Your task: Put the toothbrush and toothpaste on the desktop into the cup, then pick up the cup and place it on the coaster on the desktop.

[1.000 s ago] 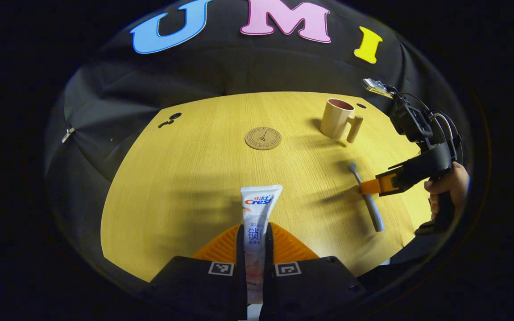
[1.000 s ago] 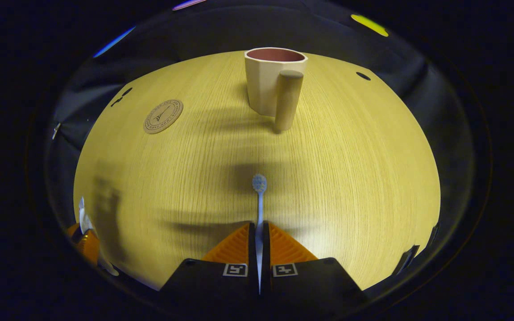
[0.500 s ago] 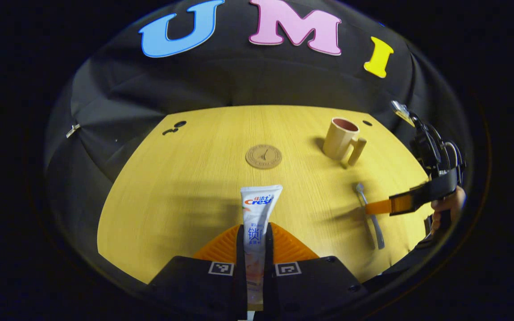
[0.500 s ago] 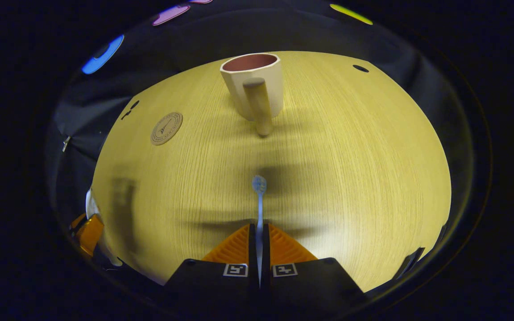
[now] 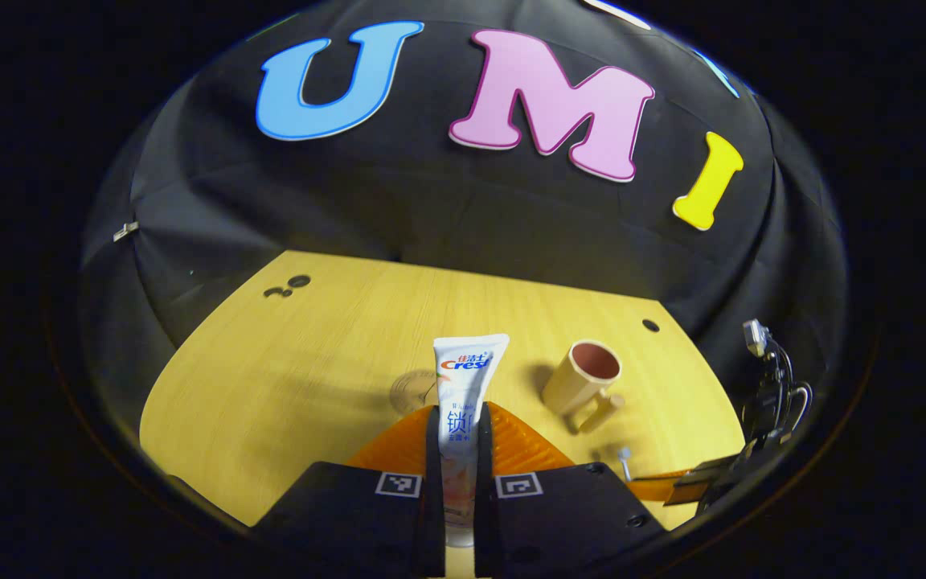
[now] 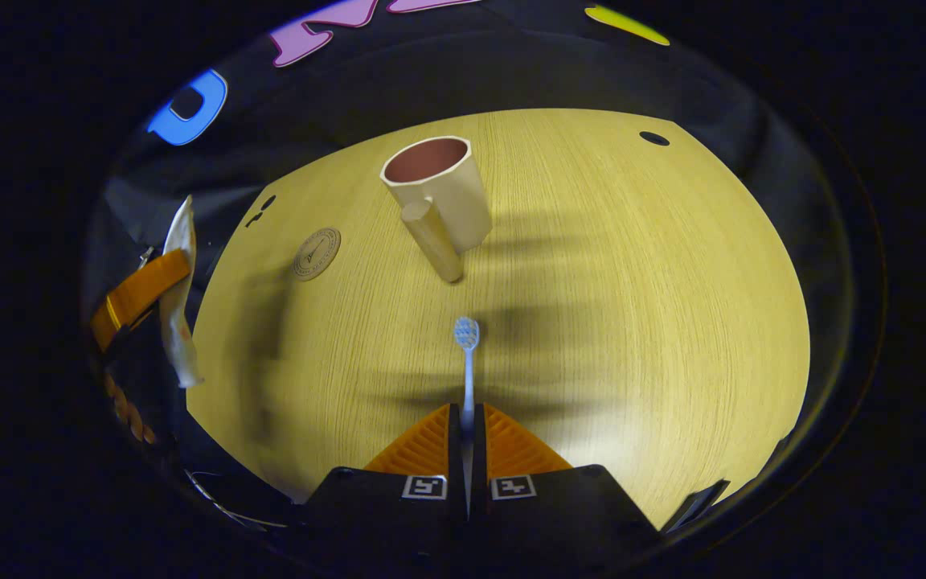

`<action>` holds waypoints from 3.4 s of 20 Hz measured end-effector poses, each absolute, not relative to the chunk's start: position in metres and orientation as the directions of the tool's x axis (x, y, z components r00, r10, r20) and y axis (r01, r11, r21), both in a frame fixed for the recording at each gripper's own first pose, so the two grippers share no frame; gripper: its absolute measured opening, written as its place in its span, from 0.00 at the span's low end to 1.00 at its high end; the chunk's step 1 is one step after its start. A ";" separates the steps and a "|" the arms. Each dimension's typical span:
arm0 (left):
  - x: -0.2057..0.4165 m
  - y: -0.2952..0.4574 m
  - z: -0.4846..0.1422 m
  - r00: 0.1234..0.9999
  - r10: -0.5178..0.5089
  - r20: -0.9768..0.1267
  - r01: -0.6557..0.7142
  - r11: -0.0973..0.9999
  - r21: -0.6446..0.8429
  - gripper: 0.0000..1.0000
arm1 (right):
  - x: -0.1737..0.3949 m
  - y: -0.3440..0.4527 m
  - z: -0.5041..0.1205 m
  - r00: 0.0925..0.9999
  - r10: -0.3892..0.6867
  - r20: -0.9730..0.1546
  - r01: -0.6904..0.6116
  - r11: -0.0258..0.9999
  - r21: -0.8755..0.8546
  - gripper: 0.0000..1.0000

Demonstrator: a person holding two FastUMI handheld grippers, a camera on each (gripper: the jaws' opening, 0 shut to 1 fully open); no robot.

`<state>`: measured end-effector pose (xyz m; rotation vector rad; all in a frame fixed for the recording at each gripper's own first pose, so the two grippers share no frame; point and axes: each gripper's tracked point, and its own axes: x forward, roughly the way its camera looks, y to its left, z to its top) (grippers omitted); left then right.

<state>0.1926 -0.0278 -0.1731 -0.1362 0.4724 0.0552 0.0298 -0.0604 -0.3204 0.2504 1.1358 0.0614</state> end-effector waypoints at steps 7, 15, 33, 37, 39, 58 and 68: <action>0.283 -0.109 -0.133 0.946 -0.114 -0.302 0.077 0.988 -0.134 0.19 | 0.038 -0.103 -0.309 0.460 0.204 -0.864 0.108 0.953 0.282 0.05; 0.356 -0.158 -0.146 0.962 -0.197 -0.187 0.166 0.971 -0.171 0.19 | 0.036 -0.123 -0.304 0.470 0.237 -0.850 0.146 0.929 0.339 0.05; 0.382 -0.185 -0.214 0.934 -0.323 -0.154 0.300 0.941 -0.157 0.31 | 0.066 -0.133 -0.313 0.572 0.227 -0.788 0.159 0.912 0.379 0.05; 0.361 -0.180 -0.197 0.934 -0.331 -0.134 0.305 0.935 -0.184 0.75 | 0.089 -0.140 -0.297 0.628 0.227 -0.745 0.158 0.900 0.407 0.05; 0.342 -0.170 -0.183 0.943 -0.311 -0.116 0.286 0.939 -0.190 0.86 | 0.109 -0.142 -0.278 0.678 0.227 -0.699 0.125 0.902 0.414 0.05; 0.215 -0.069 -0.218 0.965 -0.068 -0.253 -0.002 0.964 -0.265 0.92 | 0.258 -0.080 -0.173 0.917 0.323 -0.235 -0.185 0.864 0.468 0.05; 0.205 -0.084 -0.236 0.957 -0.105 -0.271 0.038 0.969 -0.243 0.92 | 0.274 -0.071 -0.175 0.955 0.286 -0.079 -0.234 0.891 0.390 0.05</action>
